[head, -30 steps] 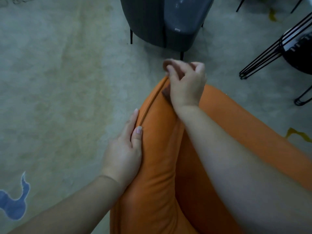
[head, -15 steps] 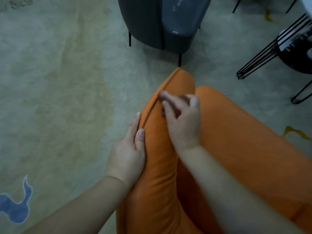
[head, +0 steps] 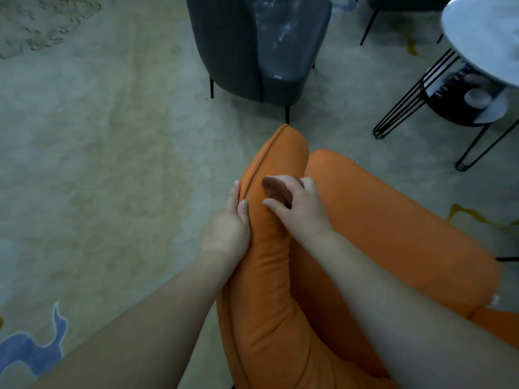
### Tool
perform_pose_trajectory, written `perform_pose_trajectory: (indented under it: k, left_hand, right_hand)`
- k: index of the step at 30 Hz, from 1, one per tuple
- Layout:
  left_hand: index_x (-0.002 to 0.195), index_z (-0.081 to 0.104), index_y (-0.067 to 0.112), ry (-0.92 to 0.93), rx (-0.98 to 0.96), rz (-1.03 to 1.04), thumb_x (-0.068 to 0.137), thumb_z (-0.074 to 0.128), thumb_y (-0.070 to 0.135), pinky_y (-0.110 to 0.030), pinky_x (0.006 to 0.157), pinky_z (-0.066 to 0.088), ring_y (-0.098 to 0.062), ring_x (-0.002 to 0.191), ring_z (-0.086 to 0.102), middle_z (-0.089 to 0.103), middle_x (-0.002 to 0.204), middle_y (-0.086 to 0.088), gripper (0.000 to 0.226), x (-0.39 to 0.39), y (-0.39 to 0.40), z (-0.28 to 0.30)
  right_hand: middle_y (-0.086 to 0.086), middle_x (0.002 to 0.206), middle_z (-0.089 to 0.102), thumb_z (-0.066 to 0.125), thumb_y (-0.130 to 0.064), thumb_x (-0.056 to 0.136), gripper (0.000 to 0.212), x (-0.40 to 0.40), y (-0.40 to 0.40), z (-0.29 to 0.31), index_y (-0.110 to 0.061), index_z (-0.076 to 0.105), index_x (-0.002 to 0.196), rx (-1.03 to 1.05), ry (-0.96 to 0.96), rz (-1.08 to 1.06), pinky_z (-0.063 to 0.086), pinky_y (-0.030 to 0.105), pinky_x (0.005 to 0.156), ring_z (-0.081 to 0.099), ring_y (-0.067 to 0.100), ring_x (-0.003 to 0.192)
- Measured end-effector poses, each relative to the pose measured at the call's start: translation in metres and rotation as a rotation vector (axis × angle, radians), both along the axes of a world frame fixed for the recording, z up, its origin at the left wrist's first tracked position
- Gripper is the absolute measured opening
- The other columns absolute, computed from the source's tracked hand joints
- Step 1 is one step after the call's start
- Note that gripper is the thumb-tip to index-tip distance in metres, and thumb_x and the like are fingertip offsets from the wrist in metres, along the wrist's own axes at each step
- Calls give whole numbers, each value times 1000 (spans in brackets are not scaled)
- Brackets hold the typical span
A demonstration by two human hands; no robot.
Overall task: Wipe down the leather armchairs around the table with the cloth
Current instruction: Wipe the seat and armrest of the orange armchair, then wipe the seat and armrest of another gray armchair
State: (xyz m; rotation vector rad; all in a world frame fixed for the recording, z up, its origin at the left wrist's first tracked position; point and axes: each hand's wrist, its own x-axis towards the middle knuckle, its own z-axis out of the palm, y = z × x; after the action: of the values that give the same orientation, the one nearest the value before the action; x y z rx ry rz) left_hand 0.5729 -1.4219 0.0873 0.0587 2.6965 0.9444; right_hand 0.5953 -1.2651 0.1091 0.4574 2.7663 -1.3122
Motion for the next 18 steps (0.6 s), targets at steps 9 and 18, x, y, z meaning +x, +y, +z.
perform_pose_trajectory:
  k: [9,18]
  left_hand:
    - [152,13,28,-143,-301,-185,100,28,44,-42,98,41,-34,119,50,47,136,-16,56,42,-34,45]
    - [150,22,27,-78,-400,-305,102,25,43,-38,101,39,-28,131,38,32,151,-3,51,109,-116,99]
  right_hand:
    - [2,113,56,72,-44,82,44,91,-10,17,-35,62,124,-25,-233,184,40,20,88,54,11,101]
    - [2,113,60,68,-35,87,38,146,-37,66,-30,63,124,-134,-76,-114,44,25,92,56,12,104]
